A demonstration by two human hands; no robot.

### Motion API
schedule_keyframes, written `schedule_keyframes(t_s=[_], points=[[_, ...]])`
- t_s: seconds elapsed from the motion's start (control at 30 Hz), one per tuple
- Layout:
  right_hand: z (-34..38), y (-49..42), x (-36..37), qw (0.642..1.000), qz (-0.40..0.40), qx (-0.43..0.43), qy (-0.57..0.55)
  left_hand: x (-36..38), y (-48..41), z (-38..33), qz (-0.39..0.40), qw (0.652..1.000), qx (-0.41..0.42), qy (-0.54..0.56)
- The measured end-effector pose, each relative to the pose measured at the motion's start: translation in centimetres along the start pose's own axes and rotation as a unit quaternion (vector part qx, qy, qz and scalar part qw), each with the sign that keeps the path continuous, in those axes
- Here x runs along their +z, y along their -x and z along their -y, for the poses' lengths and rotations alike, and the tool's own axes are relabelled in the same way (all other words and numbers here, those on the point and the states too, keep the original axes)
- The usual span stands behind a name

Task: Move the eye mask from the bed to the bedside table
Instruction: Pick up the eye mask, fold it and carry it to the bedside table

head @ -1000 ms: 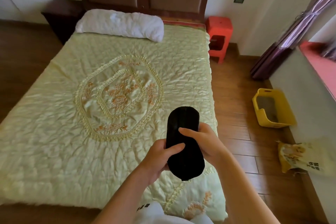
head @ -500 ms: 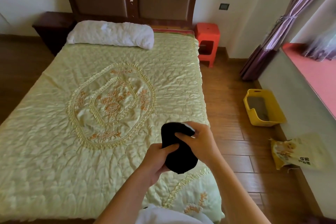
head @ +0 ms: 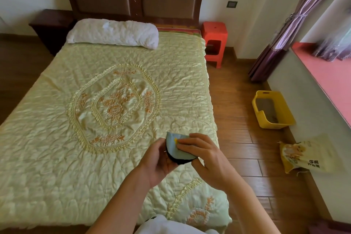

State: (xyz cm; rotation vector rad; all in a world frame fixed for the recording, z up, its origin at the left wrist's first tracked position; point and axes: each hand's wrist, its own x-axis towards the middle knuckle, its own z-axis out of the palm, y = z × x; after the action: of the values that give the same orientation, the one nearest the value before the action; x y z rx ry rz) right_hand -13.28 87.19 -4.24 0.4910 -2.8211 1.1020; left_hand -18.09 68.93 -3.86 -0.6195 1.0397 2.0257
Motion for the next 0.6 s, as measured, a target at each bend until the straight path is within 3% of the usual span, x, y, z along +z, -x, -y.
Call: schedule_keyframes(t_s=[0.07, 0.2, 0.3, 0.47, 0.6], points=[[0.4, 0.2, -0.3, 0.999, 0.030, 0.009, 0.026, -0.2, 0.6, -0.1, 0.037, 0.999, -0.007, 0.035], [1.6, 0.1, -0.2, 0.993, 0.091, 0.031, 0.063, -0.1, 1.6, 0.0, 0.067, 0.997, 0.022, -0.027], [2.1, 0.2, 0.2, 0.993, 0.105, 0.053, -0.027, -0.2, 2.0, 0.3, 0.075, 0.996, 0.043, -0.036], [2.1, 0.4, 0.4, 0.957, -0.022, 0.132, -0.256, -0.8, 2.0, 1.0, 0.064, 0.995, 0.076, -0.021], [2.3, 0.0, 0.8, 0.918, -0.086, 0.220, -0.318, -1.4, 1.7, 1.4, -0.013, 0.992, 0.110, -0.065]])
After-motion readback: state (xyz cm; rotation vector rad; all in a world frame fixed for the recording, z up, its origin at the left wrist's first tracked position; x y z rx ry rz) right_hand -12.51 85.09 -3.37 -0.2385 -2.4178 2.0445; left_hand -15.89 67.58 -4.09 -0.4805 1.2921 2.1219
